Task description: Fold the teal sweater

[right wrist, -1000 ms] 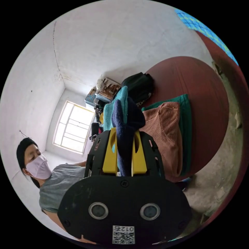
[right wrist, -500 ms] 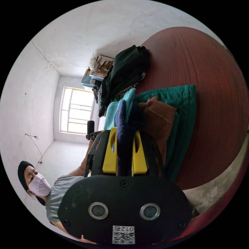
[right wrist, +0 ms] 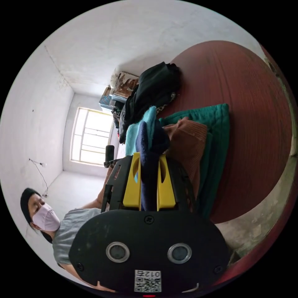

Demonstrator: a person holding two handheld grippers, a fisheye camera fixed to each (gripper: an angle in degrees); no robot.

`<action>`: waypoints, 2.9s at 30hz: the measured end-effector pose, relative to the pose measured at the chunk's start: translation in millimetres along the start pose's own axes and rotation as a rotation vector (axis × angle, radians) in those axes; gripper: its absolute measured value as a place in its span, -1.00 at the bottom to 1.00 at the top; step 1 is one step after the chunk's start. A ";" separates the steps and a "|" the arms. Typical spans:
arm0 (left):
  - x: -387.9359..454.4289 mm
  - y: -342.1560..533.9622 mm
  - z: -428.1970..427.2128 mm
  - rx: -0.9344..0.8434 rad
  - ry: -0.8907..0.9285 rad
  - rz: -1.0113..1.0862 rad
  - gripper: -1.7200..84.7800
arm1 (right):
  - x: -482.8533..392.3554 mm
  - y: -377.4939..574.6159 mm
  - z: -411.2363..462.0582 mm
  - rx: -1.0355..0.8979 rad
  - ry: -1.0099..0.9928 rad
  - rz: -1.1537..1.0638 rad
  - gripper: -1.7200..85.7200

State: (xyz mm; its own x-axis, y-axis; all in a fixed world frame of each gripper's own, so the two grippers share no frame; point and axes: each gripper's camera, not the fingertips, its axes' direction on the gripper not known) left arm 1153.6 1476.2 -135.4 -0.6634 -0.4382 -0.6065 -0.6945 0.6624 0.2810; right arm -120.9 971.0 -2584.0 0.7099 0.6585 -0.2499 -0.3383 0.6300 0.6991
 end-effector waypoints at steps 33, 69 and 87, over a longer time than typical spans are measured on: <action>34.2 131.3 -14.8 -0.105 -0.026 0.224 -0.86 | -78.6 237.0 18.2 -0.038 -0.057 -0.077 -0.85; 192.5 102.2 49.2 0.126 -0.504 0.455 -0.96 | 23.1 81.4 462.0 -0.130 0.831 -0.620 -0.78; 297.7 135.7 42.5 0.279 -0.384 0.438 -0.96 | 83.4 -44.8 527.3 -0.090 0.663 -0.668 -0.79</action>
State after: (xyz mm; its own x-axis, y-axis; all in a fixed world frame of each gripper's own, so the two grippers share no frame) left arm 873.7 1461.5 -309.5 -0.6863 0.1228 -0.7169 -0.2490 0.8864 0.3902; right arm 279.2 780.6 -2282.9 0.2870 0.2320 -0.9294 -0.0541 0.9726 0.2261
